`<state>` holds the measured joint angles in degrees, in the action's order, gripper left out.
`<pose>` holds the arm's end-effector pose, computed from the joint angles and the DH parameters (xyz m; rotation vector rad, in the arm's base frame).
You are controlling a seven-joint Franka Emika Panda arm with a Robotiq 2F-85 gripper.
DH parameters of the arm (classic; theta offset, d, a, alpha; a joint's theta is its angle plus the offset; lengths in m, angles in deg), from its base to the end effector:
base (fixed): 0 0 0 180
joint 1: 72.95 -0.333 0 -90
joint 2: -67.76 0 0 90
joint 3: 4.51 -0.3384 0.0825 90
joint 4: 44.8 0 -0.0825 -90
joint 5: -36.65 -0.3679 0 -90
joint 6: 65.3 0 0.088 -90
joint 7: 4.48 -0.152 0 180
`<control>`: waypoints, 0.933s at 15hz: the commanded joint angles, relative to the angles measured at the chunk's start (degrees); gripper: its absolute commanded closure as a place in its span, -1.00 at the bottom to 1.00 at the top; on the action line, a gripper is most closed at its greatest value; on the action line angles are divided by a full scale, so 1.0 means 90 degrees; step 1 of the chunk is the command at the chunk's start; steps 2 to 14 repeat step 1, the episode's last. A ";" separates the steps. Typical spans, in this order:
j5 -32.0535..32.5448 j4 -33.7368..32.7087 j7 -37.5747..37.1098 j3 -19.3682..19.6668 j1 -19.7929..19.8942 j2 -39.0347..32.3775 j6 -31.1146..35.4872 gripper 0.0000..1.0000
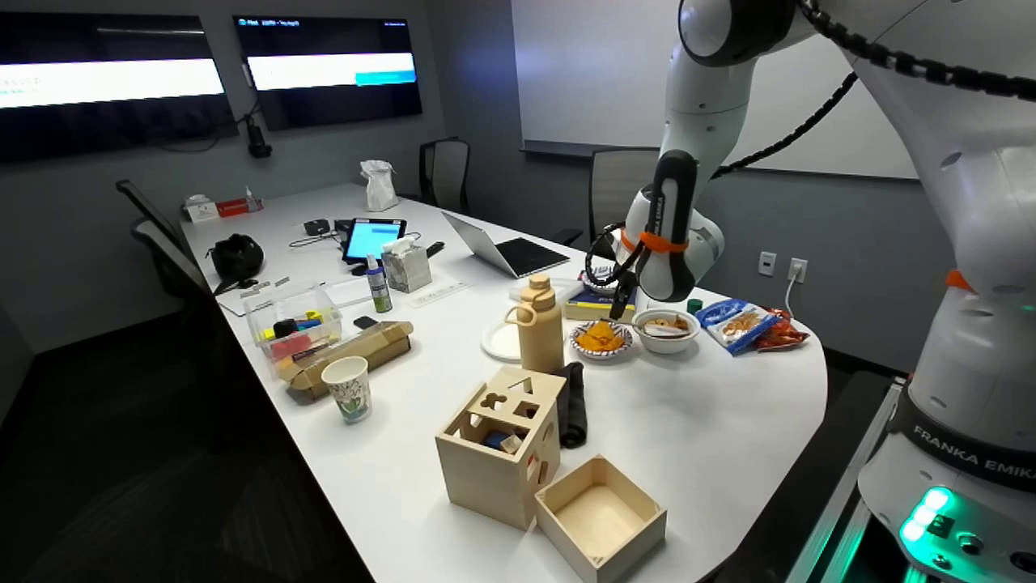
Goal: Stir the contents in the bowl
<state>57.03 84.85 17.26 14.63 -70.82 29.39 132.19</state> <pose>0.5555 -0.1706 0.1246 2.6620 0.6795 0.5675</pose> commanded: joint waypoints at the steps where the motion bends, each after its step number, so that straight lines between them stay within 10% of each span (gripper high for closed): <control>1: -0.0271 0.0212 0.0151 0.0238 -0.0346 0.0194 -0.0041 -1.00; 14: -0.0271 0.0212 0.0151 0.0238 -0.0346 0.0194 -0.0041 -1.00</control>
